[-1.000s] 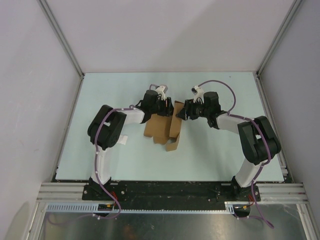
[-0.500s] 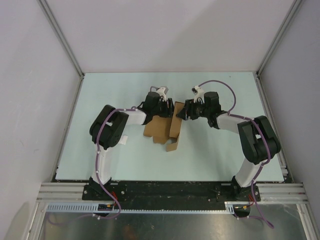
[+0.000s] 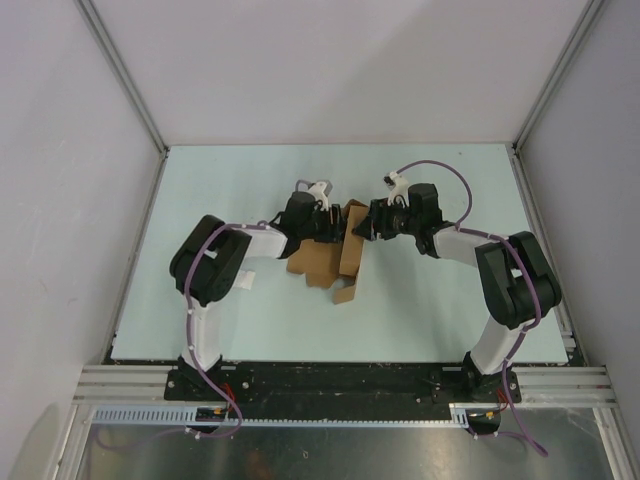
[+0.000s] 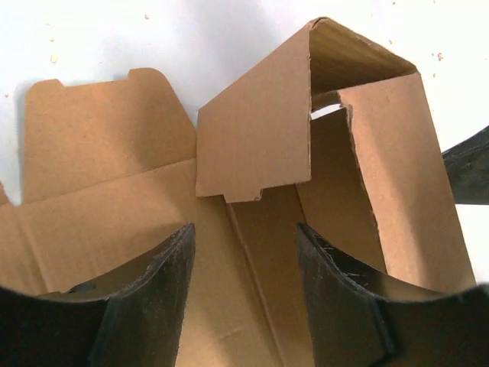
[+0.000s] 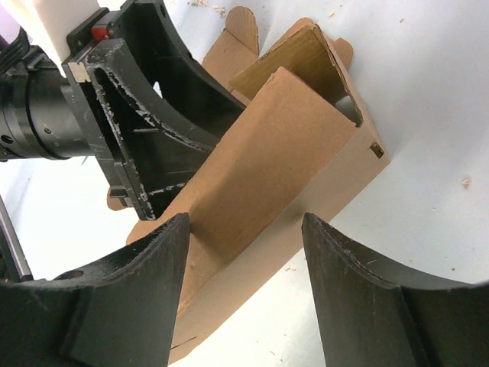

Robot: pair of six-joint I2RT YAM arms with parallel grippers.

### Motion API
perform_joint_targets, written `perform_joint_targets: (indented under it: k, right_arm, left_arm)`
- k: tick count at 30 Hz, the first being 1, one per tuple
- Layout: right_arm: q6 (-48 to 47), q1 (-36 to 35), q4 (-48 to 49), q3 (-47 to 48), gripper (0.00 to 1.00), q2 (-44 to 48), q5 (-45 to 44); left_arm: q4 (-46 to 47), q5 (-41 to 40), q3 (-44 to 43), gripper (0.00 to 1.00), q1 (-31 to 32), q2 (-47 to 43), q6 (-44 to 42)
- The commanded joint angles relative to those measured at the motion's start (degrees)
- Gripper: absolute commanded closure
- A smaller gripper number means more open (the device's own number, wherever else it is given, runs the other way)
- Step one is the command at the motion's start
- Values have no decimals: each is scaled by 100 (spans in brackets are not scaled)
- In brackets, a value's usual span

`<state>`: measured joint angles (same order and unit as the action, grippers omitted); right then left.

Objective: Fold the paper box

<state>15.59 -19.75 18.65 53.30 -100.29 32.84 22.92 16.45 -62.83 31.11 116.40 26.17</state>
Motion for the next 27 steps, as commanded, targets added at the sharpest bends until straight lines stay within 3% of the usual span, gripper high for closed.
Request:
perform_joint_targets:
  k: [1, 10, 27]
  right_arm:
    - [-144, 32, -46, 190, 32, 229, -76]
    - [-180, 6, -388, 304, 23, 379, -366]
    - [294, -196, -1232, 708, 19, 528, -1192]
  left_arm:
    - [-156, -230, 209, 39, -61, -451, -200]
    - [-191, -107, 490, 41, -141, -767, -262]
    - [-200, -159, 798, 43, -264, -1067, -288]
